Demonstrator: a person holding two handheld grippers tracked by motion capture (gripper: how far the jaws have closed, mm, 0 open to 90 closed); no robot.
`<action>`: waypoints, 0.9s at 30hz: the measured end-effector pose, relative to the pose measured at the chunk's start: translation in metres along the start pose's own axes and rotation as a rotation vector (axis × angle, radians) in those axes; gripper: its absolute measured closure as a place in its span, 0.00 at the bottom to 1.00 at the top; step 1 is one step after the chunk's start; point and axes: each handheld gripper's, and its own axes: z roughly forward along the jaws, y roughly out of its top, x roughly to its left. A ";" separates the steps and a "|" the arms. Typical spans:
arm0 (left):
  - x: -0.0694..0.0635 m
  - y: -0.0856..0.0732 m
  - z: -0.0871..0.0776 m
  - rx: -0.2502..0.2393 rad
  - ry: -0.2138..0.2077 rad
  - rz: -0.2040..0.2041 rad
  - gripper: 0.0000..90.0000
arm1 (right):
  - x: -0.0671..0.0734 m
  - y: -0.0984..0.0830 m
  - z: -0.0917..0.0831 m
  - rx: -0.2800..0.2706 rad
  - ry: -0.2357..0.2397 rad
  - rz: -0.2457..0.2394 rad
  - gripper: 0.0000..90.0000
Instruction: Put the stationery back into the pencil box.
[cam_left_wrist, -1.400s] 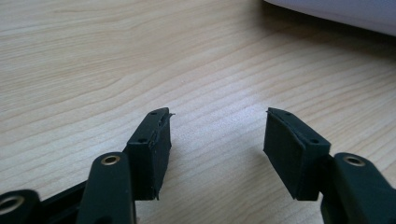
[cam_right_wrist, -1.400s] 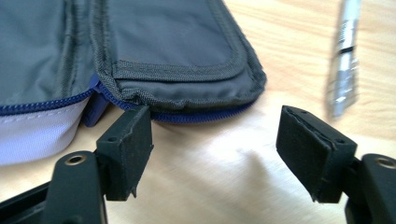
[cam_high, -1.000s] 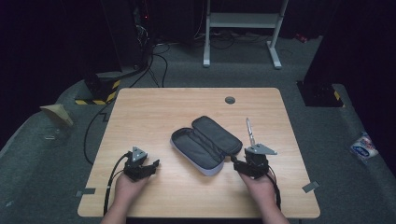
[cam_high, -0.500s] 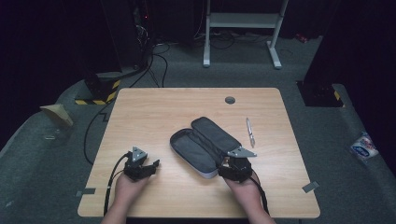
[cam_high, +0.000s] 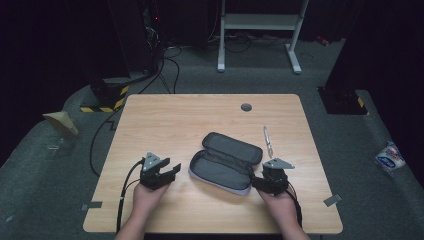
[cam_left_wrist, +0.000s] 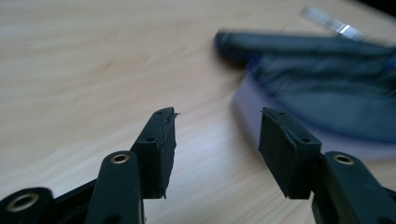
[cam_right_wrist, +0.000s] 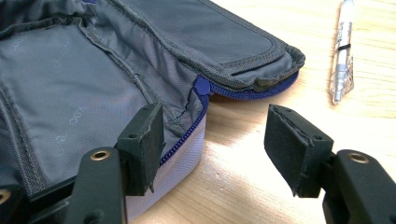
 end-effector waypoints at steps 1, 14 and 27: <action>-0.004 0.004 0.002 -0.006 -0.011 0.002 0.51 | 0.000 0.000 0.000 0.000 0.002 0.000 0.43; -0.020 0.011 0.052 0.166 -0.064 -0.010 0.67 | 0.016 -0.005 -0.019 -0.010 0.076 0.034 0.50; -0.031 -0.007 0.032 0.187 -0.097 0.050 0.85 | 0.015 -0.010 -0.004 0.053 0.106 0.056 0.82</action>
